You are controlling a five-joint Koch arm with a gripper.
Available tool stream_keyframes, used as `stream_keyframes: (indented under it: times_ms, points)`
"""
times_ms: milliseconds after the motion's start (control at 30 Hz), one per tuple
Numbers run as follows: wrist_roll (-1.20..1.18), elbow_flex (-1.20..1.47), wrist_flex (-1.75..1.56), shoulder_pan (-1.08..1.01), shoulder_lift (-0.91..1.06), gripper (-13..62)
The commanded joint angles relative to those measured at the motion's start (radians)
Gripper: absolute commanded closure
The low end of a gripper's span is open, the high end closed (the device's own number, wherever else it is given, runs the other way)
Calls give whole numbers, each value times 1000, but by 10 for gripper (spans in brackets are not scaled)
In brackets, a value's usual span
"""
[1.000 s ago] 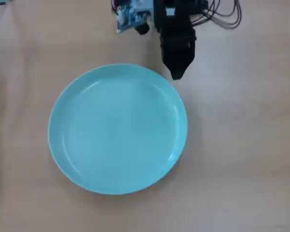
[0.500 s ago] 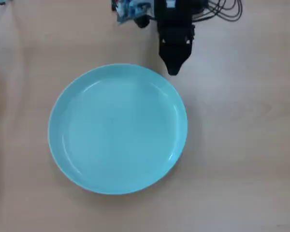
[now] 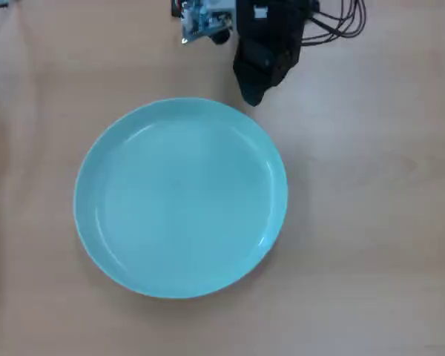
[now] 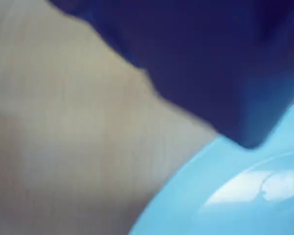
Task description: Move the green bowl from right to left
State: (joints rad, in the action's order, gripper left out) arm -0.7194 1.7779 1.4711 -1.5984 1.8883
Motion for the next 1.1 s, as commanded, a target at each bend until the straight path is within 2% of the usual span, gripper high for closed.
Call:
stream_keyframes:
  times_ms: [0, 200, 567, 933, 1067]
  points:
    - [-2, -28, -18, -2, 26, 287]
    - [-3, 75, -175, -26, 15, 221]
    - [-6, 100, -318, -41, -149, 227]
    - [-101, 118, -328, -8, -172, 227]
    - [-109, 117, -365, 8, -241, 226]
